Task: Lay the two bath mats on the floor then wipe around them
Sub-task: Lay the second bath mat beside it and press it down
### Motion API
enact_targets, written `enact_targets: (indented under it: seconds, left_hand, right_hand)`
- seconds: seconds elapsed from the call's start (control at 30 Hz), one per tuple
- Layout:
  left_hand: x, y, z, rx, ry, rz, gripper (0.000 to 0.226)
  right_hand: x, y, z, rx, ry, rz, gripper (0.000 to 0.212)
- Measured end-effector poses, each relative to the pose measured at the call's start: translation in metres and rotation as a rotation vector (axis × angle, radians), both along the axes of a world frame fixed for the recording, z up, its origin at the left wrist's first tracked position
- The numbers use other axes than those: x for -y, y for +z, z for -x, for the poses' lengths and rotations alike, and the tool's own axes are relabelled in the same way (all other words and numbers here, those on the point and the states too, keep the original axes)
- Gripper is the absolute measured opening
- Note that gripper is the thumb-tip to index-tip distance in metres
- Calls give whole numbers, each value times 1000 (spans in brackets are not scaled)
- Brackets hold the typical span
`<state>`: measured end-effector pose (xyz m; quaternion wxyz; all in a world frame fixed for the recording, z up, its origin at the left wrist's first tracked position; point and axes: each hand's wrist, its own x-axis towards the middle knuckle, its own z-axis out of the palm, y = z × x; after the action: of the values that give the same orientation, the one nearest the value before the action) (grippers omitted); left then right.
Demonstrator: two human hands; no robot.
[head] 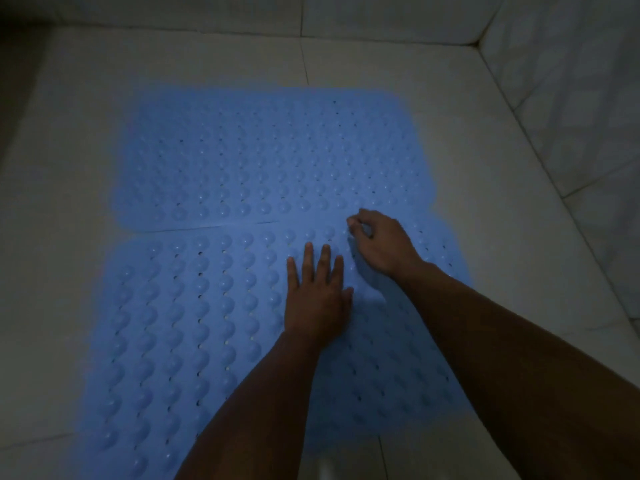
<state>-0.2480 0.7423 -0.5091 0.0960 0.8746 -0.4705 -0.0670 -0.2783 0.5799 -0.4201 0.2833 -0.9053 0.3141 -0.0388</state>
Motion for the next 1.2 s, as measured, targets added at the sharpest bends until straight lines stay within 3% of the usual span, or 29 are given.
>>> enact_targets:
  seconds: [0.13, 0.47, 0.6, 0.7, 0.83, 0.97, 1.2]
  left_hand:
    - [4, -18, 8, 4, -41, -21, 85]
    - [4, -13, 9, -56, -61, -77, 101]
    - [14, 0, 1, -253, -60, -214, 115]
    - [13, 27, -21, -447, -62, -211, 94]
    - [-34, 41, -46, -259, 95, 73, 65]
    - [-78, 35, -63, -82, 222, 89, 60]
    - [-97, 17, -85, 70, 266, 42, 61]
  right_hand:
    - [22, -29, -4, 68, 14, 76, 36]
    - [56, -56, 14, 91, -35, 123, 35]
    - [49, -42, 21, 22, -30, 102, 41]
    - [24, -23, 20, -13, -17, 72, 50]
    - [-30, -16, 17, -55, 10, -8, 47]
    - [-93, -40, 1, -196, 151, 46, 51]
    - [-145, -97, 2, -198, 175, 353, 78]
